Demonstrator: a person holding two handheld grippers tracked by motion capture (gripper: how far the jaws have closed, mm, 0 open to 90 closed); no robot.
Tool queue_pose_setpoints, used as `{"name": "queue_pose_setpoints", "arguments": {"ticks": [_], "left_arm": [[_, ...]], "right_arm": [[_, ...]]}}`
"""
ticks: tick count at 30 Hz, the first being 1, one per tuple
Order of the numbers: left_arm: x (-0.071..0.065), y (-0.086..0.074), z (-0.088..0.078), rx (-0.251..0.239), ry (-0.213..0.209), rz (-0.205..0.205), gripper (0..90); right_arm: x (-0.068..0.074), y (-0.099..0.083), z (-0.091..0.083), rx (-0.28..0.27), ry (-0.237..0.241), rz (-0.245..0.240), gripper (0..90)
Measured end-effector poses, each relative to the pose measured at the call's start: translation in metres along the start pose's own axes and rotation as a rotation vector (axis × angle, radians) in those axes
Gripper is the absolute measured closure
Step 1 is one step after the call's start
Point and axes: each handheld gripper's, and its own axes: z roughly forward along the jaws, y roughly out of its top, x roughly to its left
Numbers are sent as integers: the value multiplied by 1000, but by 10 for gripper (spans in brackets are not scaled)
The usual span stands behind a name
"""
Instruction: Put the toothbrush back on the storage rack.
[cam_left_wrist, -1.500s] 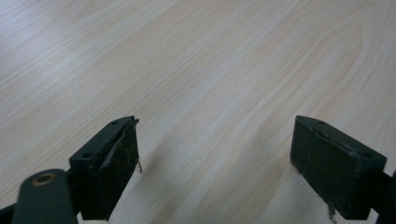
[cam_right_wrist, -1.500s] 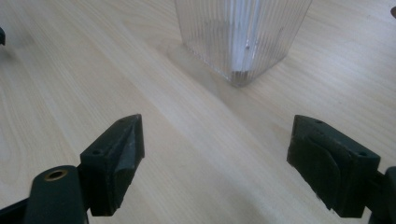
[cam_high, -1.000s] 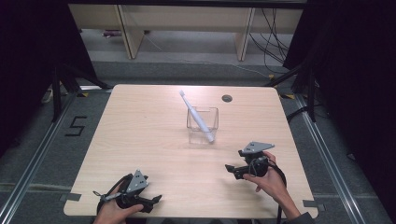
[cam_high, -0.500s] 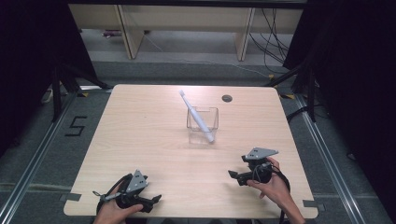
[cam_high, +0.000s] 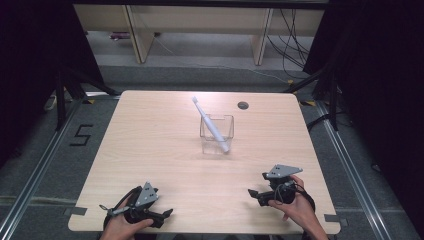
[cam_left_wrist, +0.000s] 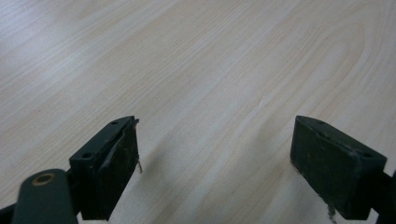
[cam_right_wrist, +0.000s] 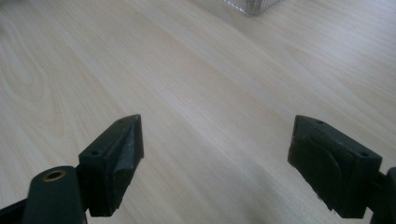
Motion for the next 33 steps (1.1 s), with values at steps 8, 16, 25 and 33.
{"name": "queue_pose_setpoints", "arguments": {"ticks": [8, 16, 25, 33], "left_arm": [[1, 0, 0, 3, 0, 8, 150], [1, 0, 0, 4, 5, 3, 150], [0, -1, 0, 5, 5, 2, 150], [0, -1, 0, 0, 5, -3, 150]], "right_arm": [[0, -9, -3, 31, -4, 28, 168], [-1, -18, -7, 37, -11, -7, 171], [-3, -27, -14, 24, -11, 5, 176], [-2, -31, -15, 25, -14, -28, 175]]}}
